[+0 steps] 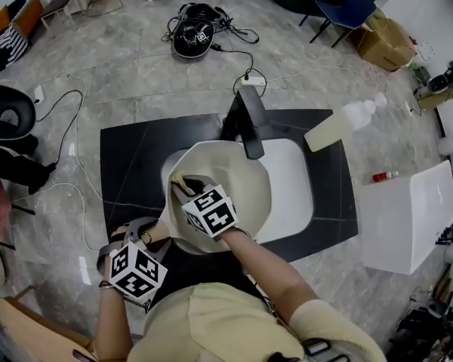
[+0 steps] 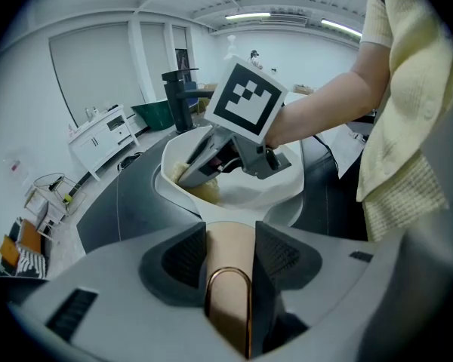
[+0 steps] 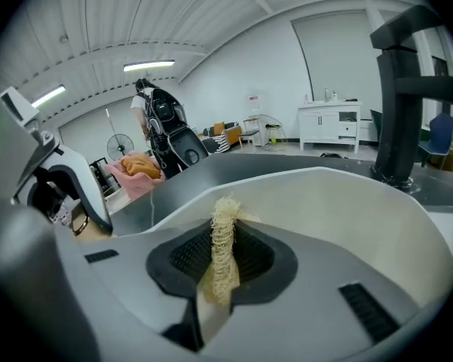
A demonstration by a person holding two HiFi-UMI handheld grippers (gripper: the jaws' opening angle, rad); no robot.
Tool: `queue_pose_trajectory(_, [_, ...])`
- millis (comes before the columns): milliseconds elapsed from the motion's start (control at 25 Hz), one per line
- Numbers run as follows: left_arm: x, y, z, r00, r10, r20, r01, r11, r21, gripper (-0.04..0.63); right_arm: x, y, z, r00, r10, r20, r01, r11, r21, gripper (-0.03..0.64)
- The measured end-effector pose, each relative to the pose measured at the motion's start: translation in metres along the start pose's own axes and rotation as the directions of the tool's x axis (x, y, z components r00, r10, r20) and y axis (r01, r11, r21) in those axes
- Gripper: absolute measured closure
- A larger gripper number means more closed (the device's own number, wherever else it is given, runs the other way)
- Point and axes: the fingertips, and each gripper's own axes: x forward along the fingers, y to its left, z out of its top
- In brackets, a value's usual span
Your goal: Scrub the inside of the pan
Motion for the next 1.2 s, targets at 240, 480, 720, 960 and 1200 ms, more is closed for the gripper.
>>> queue_pose_trajectory(240, [0.0, -0.001, 0.0, 1.0, -0.01, 0.001, 0.01, 1.0, -0.002, 0.387, -0.006, 0.017, -0.01, 0.997, 0.06, -0.04, -0.06, 0.998, -0.014, 0.548])
queue_pose_trajectory(480, [0.0, 0.001, -0.001, 1.0, -0.017, 0.01, 0.017, 1.0, -0.013, 0.387, -0.012, 0.038, -0.026, 0.983, 0.142, -0.116, -0.146, 0.989, -0.027, 0.548])
queue_pose_trajectory(720, [0.001, 0.0, 0.0, 1.0, -0.029, -0.001, 0.029, 0.999, -0.02, 0.387, -0.026, 0.058, -0.049, 0.957, 0.204, -0.208, -0.216, 0.976, -0.035, 0.548])
queue_pose_trajectory(960, [0.002, -0.001, -0.001, 0.999, -0.03, -0.034, 0.03, 0.999, -0.015, 0.387, -0.039, 0.069, -0.068, 0.919, 0.253, -0.304, -0.273, 0.962, -0.027, 0.548])
queue_pose_trajectory(1200, [0.003, -0.001, 0.0, 0.998, -0.031, -0.059, 0.03, 0.999, -0.016, 0.386, -0.054, 0.068, -0.097, 0.853, 0.287, -0.437, -0.323, 0.946, -0.009, 0.546])
